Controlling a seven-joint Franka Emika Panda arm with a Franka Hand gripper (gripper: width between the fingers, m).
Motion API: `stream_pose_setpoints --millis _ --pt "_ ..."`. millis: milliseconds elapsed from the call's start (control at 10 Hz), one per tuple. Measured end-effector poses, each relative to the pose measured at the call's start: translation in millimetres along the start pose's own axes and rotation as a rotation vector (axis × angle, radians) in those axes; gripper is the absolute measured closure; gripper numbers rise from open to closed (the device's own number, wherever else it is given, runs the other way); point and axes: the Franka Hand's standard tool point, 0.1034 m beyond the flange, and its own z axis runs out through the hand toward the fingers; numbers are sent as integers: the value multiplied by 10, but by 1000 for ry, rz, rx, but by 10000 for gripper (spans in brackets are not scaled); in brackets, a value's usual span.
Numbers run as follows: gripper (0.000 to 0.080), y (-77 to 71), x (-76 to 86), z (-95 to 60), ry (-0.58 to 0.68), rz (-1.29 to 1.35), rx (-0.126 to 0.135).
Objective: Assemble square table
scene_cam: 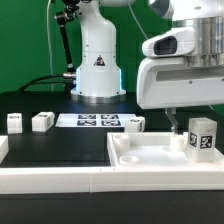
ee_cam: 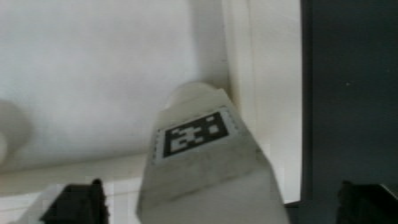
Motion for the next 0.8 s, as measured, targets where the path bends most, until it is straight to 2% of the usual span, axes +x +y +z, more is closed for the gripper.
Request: stream_pose_setpoints --millis 200,400,500,800 --pt "150 28 3 2 0 -71 -3" --pt "415 26 2 3 0 -70 -3" --pt "511 31 4 2 0 -70 -4" --pt "511 34 5 1 0 10 -3"
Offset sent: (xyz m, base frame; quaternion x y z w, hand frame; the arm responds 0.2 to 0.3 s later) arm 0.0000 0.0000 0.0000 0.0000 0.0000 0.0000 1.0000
